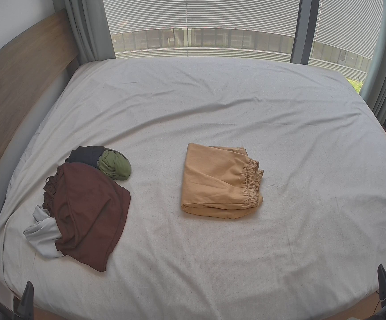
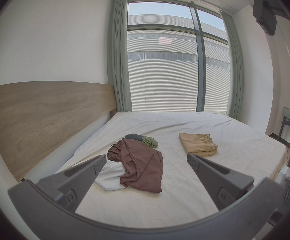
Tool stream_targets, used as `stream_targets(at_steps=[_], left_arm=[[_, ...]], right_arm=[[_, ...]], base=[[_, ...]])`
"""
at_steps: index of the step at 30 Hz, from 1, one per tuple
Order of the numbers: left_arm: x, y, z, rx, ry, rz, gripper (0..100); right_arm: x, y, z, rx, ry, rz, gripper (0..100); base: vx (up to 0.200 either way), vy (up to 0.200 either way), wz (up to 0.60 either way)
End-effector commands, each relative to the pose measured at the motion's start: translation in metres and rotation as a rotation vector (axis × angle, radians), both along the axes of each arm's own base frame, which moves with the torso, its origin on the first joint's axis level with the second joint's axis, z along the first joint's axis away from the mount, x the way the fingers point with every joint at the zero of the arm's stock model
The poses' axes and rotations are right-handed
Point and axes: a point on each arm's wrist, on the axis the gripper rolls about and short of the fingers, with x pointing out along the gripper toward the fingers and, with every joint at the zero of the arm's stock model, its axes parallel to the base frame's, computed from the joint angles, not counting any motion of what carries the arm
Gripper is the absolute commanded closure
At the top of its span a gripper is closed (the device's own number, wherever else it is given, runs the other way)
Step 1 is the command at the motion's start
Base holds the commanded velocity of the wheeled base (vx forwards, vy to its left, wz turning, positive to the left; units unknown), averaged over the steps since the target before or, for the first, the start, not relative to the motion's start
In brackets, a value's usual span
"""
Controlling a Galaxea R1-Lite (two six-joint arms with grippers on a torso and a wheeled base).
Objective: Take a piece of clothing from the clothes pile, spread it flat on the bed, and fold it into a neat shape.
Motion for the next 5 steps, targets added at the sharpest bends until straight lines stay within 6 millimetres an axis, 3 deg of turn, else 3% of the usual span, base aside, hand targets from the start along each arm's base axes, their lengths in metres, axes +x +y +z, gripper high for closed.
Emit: stream_targets(at_steps=[1, 5], left_arm=[[0.0001, 0.0000, -0.0052, 0.000, 0.002, 0.000, 0], [0.0001, 0.0000, -0.0052, 0.000, 0.002, 0.000, 0]], right_arm=[[0.0009, 0.0000, -0.0035, 0.000, 0.012, -0.002, 0], [0.0010, 0.0000, -0.0040, 0.000, 0.013, -0.002, 0]], base=[[0.000, 0.000, 0.00], [0.000, 0.000, 0.00]])
